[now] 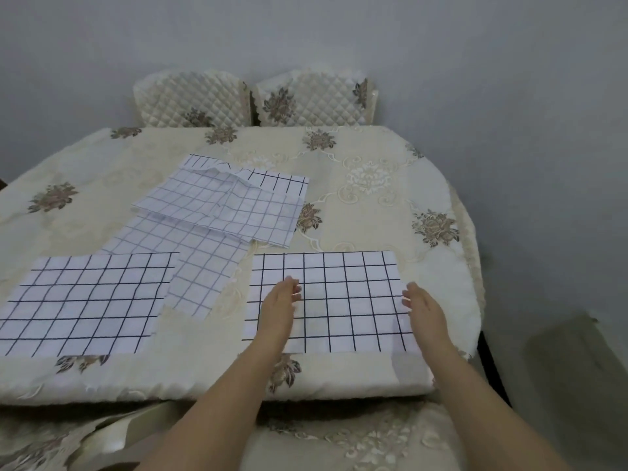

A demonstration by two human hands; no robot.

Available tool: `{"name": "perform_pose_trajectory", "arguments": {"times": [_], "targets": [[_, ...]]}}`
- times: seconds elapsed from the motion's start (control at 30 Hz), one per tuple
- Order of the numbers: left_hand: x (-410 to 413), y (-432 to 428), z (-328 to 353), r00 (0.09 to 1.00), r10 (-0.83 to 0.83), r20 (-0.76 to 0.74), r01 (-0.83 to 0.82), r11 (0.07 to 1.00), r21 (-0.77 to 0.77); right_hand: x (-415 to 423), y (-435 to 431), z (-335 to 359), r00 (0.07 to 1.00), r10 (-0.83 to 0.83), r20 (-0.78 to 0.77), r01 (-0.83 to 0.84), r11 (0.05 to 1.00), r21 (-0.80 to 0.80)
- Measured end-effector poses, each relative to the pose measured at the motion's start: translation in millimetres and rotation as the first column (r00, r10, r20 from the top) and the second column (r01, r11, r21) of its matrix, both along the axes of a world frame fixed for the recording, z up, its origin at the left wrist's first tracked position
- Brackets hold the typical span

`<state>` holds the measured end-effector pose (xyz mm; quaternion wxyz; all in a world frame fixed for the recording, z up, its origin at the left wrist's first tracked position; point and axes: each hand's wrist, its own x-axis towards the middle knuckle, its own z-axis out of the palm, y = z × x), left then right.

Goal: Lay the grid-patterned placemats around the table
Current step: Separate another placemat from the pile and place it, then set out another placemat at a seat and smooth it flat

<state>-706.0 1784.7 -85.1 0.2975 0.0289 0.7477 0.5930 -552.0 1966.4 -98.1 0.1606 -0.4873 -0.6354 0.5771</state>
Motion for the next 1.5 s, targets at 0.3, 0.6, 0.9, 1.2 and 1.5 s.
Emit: {"name": "perform_pose_trajectory", "arguments": {"times": [0.3, 0.6, 0.9, 1.2, 1.5], "targets": [[110, 100, 23, 0.910, -0.341, 0.234, 0.306, 0.936, 0.172, 104, -3, 22, 0.903, -0.409, -0.130, 0.402, 0.912, -0.082], [236, 165, 22, 0.739, -0.648, 0.187, 0.606, 0.760, 0.236, 261, -20, 27, 0.658, -0.749, -0.076, 0.751, 0.660, 0.001], [275, 204, 5, 0.698, -0.699, 0.154, 0.664, 0.713, 0.227, 325, -40, 24, 0.503, -0.863, -0.045, 0.864, 0.503, -0.004], [273, 245, -17, 0.783, -0.602, 0.156, 0.570, 0.795, 0.207, 329, 37, 10, 0.604, -0.795, -0.050, 0.795, 0.606, -0.032], [297, 344, -36, 0.856, -0.486, 0.176, 0.456, 0.871, 0.184, 341, 178, 6, 0.758, -0.647, -0.080, 0.648, 0.761, -0.022]]}}
